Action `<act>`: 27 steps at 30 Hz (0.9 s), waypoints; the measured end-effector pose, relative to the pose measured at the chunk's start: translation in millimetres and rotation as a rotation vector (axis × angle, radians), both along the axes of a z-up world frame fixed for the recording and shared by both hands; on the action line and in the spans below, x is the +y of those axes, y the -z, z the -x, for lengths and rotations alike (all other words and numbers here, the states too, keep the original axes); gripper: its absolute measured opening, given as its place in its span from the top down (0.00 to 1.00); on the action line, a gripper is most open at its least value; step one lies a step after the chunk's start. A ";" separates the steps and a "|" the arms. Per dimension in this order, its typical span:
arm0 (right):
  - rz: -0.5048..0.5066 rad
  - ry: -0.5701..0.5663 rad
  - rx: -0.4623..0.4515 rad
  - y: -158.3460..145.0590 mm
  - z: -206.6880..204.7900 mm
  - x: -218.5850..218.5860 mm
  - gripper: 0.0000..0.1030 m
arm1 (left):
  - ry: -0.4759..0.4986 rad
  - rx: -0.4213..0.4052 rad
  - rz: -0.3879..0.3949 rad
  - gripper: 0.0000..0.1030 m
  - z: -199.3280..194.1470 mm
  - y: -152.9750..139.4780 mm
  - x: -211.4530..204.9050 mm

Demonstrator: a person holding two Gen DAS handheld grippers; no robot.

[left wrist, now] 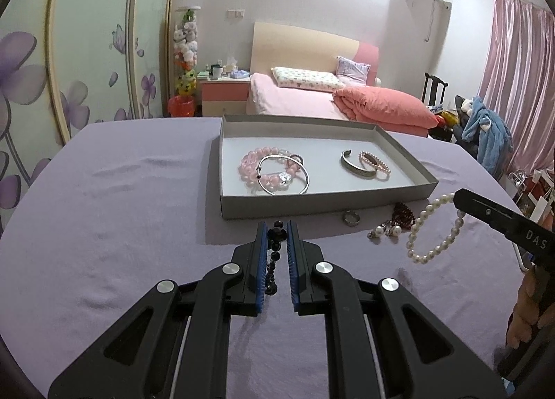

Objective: Organize jewelry
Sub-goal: 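Carry the black beaded and white pearl bracelets into the tray and open both tools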

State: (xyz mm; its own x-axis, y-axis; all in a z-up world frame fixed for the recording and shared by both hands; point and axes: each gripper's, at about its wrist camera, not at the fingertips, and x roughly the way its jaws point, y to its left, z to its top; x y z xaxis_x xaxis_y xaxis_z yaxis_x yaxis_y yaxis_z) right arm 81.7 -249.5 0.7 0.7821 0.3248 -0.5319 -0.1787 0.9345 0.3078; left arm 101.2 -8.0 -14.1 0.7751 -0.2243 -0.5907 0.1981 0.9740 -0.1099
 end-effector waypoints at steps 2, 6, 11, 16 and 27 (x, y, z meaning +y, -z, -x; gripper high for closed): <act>0.008 0.003 -0.018 -2.9 1.8 2.1 0.90 | -0.002 -0.014 -0.002 0.88 1.9 -2.7 -0.8; 0.015 0.010 -0.056 -9.0 5.8 6.9 0.90 | -0.006 -0.052 -0.007 0.88 6.9 -9.3 -4.8; 0.033 0.029 -0.108 -17.0 12.5 8.8 0.90 | -0.012 -0.105 -0.016 0.88 12.9 -17.8 -9.3; 0.064 0.051 -0.174 -27.7 19.9 14.1 0.90 | -0.020 -0.166 -0.025 0.88 20.7 -25.3 -14.9; 0.183 0.133 -0.377 -53.1 35.9 27.8 0.90 | -0.035 -0.283 -0.041 0.88 29.5 -40.4 -30.4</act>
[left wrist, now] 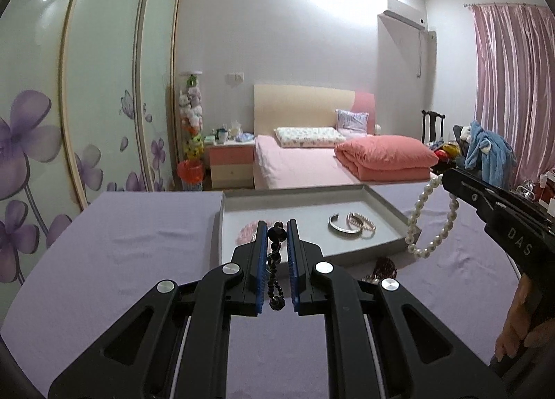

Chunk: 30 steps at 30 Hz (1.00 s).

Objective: Organize jewelry
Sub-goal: 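Carry the black beaded and white pearl bracelets into the tray and open both tools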

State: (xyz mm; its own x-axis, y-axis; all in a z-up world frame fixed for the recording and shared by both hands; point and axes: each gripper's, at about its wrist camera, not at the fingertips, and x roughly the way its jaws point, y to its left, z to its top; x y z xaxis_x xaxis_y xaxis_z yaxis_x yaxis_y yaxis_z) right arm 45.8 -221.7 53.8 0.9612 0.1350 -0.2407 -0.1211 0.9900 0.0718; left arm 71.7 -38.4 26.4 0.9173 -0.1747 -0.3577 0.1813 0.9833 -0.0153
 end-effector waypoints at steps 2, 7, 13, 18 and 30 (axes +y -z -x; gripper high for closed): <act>0.023 0.019 -0.039 -4.0 2.7 3.7 0.90 | -0.003 -0.021 0.000 0.88 1.1 -2.9 -1.8; 0.061 0.048 -0.108 -11.1 7.9 8.7 0.90 | -0.010 -0.078 -0.008 0.88 3.7 -8.5 -7.4; 0.084 0.072 -0.151 -15.8 11.3 9.1 0.90 | -0.018 -0.116 -0.013 0.88 5.8 -11.0 -11.8; 0.095 0.087 -0.173 -18.6 6.6 9.5 0.90 | -0.026 -0.122 -0.013 0.88 0.3 -11.5 -10.8; 0.093 0.107 -0.194 -20.7 -4.4 10.9 0.90 | -0.041 -0.128 -0.028 0.88 -9.3 -11.6 -16.0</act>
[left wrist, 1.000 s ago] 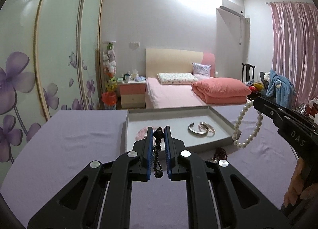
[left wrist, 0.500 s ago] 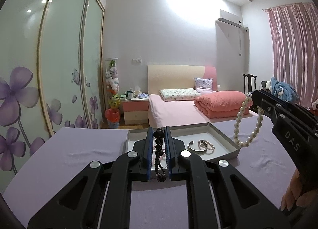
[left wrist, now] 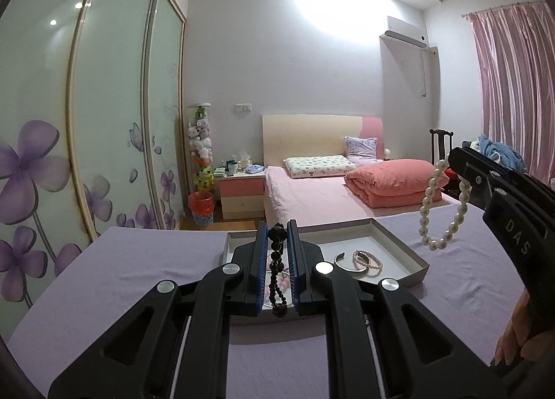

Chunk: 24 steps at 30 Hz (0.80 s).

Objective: Organize jewelry
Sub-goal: 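Carry the black beaded and white pearl bracelets into the tray and open both tools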

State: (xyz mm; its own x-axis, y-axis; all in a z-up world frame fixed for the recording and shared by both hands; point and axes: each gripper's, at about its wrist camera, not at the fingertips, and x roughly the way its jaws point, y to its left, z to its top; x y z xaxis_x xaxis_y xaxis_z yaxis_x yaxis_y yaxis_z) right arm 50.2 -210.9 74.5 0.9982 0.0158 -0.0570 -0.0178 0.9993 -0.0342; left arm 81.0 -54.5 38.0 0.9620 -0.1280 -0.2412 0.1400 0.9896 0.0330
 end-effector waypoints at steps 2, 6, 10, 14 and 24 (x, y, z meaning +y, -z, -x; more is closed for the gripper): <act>-0.002 0.002 0.000 -0.8 -3.2 -1.7 0.90 | 0.000 -0.001 -0.003 0.88 -0.6 0.9 -2.4; -0.004 0.005 0.001 -0.4 -11.4 -3.9 0.90 | 0.001 0.001 -0.009 0.88 -7.5 2.0 -6.3; -0.006 0.003 0.012 1.4 -24.3 0.1 0.90 | 0.004 0.011 -0.011 0.88 -17.6 3.0 -12.3; -0.025 -0.003 0.039 3.9 -44.8 -6.4 0.90 | 0.000 0.034 0.002 0.88 -35.0 5.2 -14.8; -0.109 -0.035 0.220 30.7 -129.7 -19.5 0.90 | 0.014 0.136 0.006 0.88 -89.1 28.2 -20.0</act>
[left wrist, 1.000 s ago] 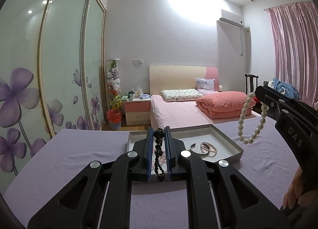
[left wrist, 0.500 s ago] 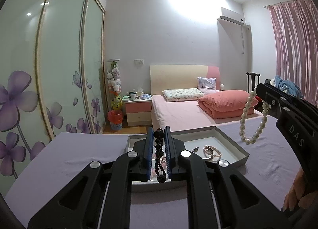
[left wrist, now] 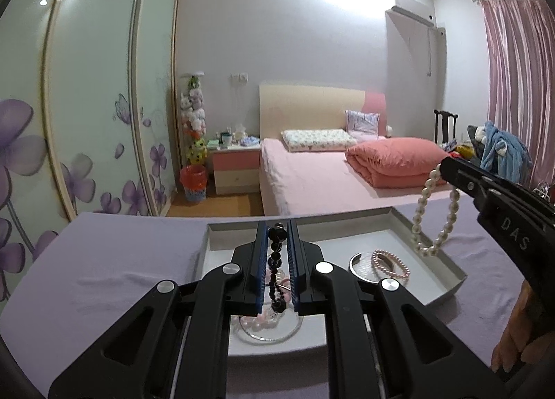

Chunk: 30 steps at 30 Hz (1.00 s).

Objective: Organize jewelry
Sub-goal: 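Carry the black beaded and white pearl bracelets into the tray and open both tools, then grasp a pearl earring with the left tool while the right tool grasps the dark red beaded bracelet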

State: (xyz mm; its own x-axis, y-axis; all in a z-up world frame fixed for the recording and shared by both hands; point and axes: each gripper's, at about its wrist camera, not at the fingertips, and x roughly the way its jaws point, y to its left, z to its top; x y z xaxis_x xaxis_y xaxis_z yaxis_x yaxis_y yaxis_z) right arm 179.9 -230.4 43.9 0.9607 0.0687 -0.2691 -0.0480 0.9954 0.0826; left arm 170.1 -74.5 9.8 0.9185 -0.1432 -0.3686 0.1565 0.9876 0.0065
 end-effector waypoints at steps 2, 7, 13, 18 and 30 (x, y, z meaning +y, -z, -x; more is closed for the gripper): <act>-0.020 -0.011 0.042 7.7 -17.7 -1.0 0.90 | 0.004 0.025 0.002 0.88 -9.3 4.9 -0.9; -0.062 -0.031 0.133 21.5 -52.7 -3.8 0.90 | 0.025 0.090 0.005 0.88 -28.0 15.2 -5.1; -0.115 0.008 0.174 30.3 -55.9 -27.6 0.67 | 0.018 0.125 0.042 0.82 -30.6 14.6 9.4; -0.119 0.038 0.207 36.5 -42.9 -43.5 0.67 | -0.006 0.123 0.084 0.70 -18.9 5.5 31.0; -0.106 0.050 0.312 55.5 4.8 -62.7 0.67 | -0.058 0.162 0.072 0.59 24.6 5.4 70.3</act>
